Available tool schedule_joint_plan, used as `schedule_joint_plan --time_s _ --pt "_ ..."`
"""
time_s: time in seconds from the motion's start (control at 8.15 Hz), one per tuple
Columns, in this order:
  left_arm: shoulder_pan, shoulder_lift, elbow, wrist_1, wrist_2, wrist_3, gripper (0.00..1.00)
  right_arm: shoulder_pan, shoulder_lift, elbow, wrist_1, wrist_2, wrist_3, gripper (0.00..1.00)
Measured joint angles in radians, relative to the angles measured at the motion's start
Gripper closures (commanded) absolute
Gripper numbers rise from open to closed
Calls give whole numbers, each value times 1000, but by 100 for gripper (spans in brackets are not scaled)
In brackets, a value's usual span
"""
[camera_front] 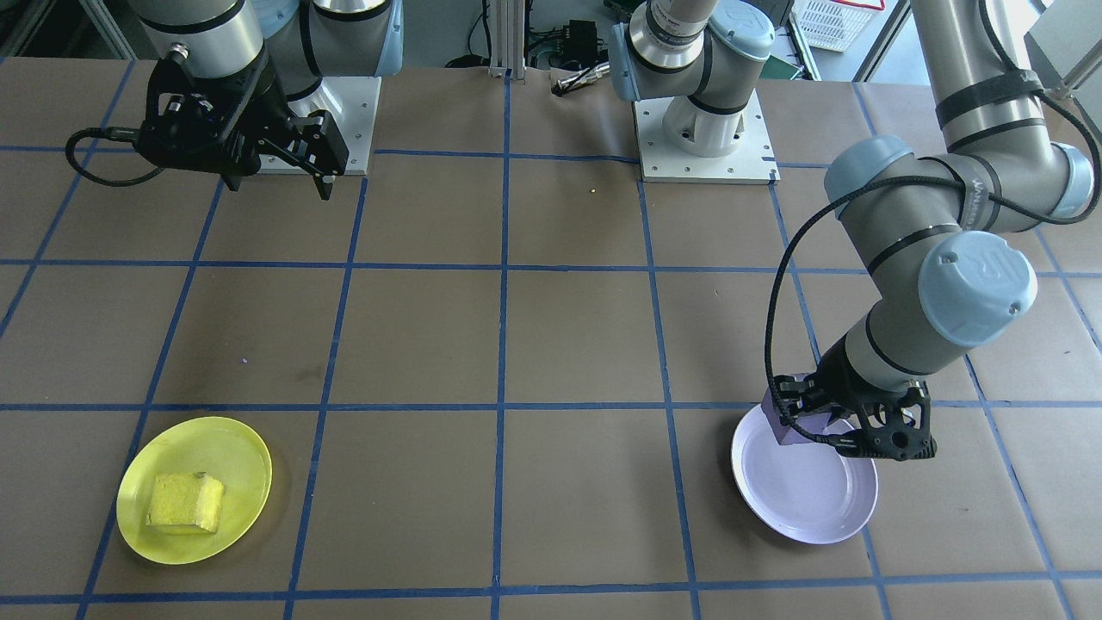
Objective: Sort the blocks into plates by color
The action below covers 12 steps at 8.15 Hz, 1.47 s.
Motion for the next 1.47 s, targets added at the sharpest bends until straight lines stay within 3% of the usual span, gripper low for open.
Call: schedule_joint_plan --time_s 0.61,1.47 --pt "35 -12 4 11 4 -5 0 0 0 0 -2 0 0 0" --pt "-33 341 -2 -295 -24 -246 0 0 1 0 -2 0 0 0"
